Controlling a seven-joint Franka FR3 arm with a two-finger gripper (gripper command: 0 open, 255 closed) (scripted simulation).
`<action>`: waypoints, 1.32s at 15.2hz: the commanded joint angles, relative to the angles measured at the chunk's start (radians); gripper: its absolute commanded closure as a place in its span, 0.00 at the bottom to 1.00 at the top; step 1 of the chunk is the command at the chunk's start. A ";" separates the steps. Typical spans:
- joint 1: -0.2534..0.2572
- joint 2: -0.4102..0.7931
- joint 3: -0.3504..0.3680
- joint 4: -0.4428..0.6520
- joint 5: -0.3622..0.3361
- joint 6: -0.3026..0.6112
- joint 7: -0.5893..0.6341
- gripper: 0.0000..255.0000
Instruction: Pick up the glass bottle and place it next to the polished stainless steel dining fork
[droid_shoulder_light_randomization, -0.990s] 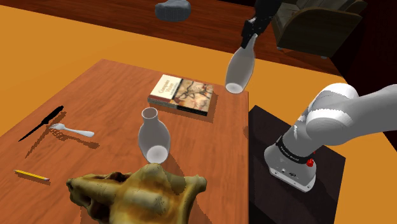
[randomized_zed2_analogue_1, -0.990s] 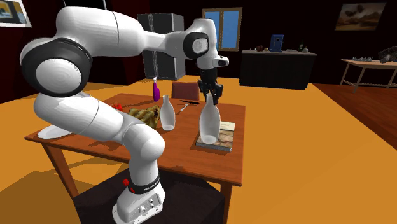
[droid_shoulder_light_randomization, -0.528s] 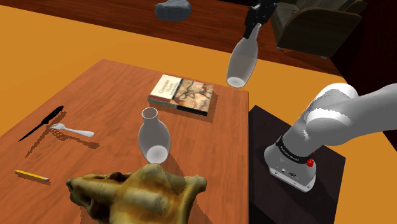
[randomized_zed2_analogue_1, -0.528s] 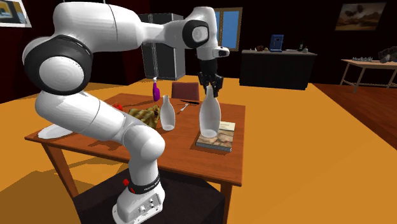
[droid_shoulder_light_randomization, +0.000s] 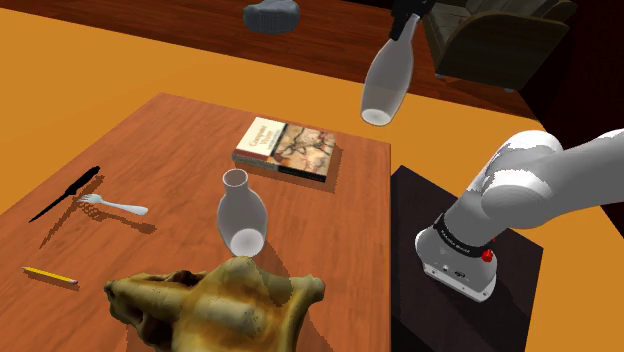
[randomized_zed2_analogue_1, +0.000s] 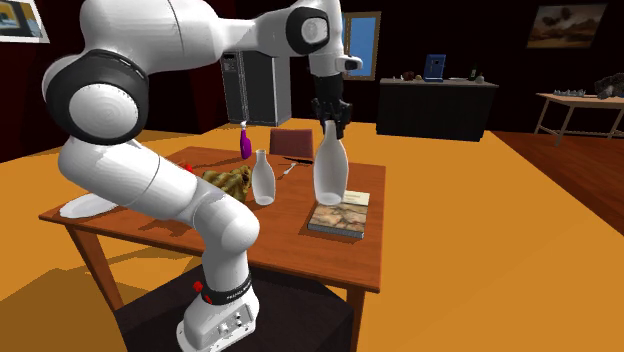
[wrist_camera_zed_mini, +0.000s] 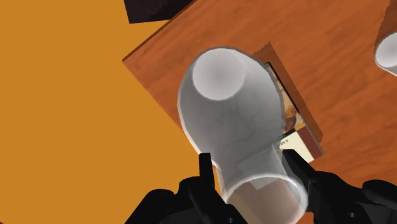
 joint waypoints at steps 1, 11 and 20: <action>0.001 0.008 0.001 0.034 0.001 -0.026 -0.001 1.00; 0.005 0.064 0.005 0.211 0.008 -0.147 -0.006 1.00; 0.009 0.129 0.007 0.389 0.014 -0.260 -0.012 1.00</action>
